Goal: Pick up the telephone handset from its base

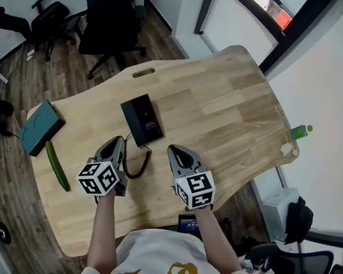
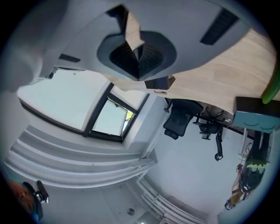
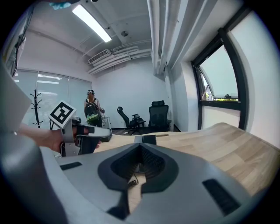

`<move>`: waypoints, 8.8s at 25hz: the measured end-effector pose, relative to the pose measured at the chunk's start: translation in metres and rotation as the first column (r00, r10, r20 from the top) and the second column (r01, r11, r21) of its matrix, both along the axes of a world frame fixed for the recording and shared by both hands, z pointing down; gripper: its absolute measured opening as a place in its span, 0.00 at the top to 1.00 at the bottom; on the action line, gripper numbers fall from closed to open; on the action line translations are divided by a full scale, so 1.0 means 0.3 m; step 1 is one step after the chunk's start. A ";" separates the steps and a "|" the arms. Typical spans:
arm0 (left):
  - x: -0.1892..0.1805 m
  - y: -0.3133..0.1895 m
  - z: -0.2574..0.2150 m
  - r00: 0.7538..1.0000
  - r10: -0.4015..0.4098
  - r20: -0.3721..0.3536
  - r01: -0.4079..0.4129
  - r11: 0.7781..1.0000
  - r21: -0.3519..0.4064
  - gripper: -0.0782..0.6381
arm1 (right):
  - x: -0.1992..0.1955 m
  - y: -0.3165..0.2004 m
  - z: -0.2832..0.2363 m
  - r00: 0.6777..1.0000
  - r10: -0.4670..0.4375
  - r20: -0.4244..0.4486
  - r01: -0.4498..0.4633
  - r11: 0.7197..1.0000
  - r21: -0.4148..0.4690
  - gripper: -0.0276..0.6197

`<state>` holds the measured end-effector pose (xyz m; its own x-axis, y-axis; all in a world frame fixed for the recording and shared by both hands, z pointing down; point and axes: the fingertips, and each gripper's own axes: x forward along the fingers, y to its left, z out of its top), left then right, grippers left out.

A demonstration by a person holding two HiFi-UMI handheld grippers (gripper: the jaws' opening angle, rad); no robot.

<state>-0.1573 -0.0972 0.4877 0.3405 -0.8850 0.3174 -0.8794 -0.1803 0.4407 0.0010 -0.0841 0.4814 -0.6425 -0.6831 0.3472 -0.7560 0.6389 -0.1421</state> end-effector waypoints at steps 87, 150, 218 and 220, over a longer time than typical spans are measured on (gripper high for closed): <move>-0.005 -0.223 0.399 0.984 -0.010 -0.178 -0.036 0.967 -0.252 0.72 | -0.070 -0.298 0.383 0.997 -0.064 -0.053 0.051 0.975 -0.216 0.95; 0.054 -0.228 0.312 0.946 0.121 -0.299 -0.186 0.963 -0.197 0.79 | -0.049 -0.265 0.327 0.997 -0.036 -0.061 0.024 0.980 -0.196 0.95; 0.137 0.129 -0.093 0.819 0.295 -0.493 -0.296 0.952 0.078 0.79 | -0.029 -0.063 -0.040 1.000 0.019 -0.007 -0.018 0.999 0.051 0.95; 0.140 0.142 -0.102 0.813 0.305 -0.496 -0.301 0.949 0.090 0.79 | -0.026 -0.059 -0.042 1.000 0.024 -0.006 -0.024 0.998 0.056 0.95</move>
<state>-0.1152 -0.0546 0.4571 0.7018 -0.7119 0.0258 -0.4406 -0.4054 0.8010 -0.0067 -0.1020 0.4688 -0.6234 -0.7169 0.3120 -0.7722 0.6272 -0.1017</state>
